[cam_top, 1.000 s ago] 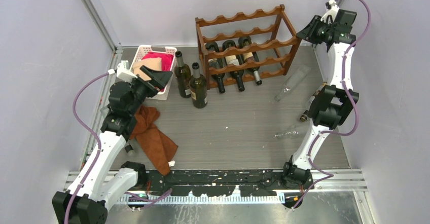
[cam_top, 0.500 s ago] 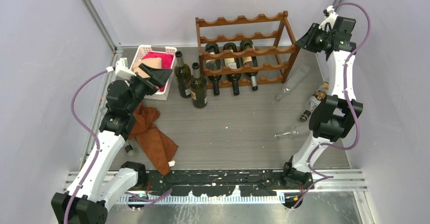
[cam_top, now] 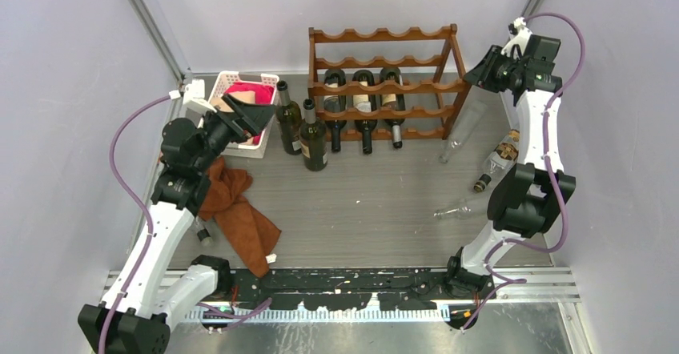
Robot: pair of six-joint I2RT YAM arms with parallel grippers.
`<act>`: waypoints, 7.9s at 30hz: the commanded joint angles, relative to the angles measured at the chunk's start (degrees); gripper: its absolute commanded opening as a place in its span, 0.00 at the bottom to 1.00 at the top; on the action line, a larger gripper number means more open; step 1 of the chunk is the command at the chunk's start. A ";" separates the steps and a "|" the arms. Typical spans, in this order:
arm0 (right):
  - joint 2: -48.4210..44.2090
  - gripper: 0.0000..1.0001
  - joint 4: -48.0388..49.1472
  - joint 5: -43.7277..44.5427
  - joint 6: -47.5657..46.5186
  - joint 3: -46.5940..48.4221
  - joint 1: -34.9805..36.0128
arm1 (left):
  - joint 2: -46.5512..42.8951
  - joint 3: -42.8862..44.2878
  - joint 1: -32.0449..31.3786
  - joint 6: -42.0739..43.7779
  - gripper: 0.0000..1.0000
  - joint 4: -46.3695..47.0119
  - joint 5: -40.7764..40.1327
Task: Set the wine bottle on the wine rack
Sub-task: Adjust the wine rack at the center of the board, then pick up the wine bottle from the center of the board.
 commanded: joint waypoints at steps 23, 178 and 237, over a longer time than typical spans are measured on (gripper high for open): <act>-16.97 0.68 -13.75 -5.33 -9.35 -5.55 2.37 | 4.65 8.34 -9.61 32.07 0.81 -0.90 6.55; -42.38 0.01 -17.97 7.21 -96.58 -41.02 43.96 | 23.49 10.28 -28.22 13.60 0.96 -20.18 38.75; -55.32 1.00 -17.73 -6.97 -64.32 -34.70 43.98 | 14.54 -4.45 -32.28 2.73 0.00 1.01 30.37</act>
